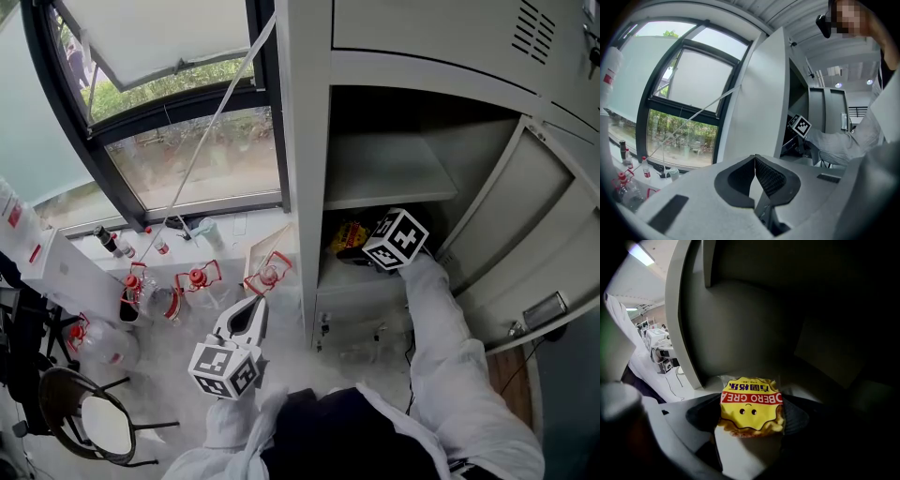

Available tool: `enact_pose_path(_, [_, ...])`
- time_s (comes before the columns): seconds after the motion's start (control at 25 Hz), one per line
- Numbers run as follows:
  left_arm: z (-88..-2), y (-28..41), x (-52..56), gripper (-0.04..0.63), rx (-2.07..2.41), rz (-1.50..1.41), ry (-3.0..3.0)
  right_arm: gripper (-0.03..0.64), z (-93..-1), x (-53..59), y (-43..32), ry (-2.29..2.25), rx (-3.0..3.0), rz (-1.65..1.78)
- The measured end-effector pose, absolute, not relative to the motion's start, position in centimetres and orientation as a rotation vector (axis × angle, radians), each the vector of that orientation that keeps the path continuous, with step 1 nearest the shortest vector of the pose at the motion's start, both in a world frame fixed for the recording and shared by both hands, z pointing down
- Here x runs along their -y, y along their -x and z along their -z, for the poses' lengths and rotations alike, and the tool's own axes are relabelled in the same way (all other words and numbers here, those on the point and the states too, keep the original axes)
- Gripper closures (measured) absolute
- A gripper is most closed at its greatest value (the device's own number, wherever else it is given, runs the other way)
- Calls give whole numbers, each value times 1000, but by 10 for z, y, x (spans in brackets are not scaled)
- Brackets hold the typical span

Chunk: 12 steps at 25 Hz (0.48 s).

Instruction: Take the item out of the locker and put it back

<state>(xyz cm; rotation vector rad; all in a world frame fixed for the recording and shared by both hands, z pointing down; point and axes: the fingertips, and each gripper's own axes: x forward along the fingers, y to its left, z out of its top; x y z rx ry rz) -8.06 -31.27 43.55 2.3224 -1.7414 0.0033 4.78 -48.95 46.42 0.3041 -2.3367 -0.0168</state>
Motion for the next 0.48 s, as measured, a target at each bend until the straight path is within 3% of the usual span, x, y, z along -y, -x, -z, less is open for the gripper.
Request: enact_pose_path(0.48, [-430,79,315,586,1683,8,-2377,245,-433,469,-63,-496,2374,77])
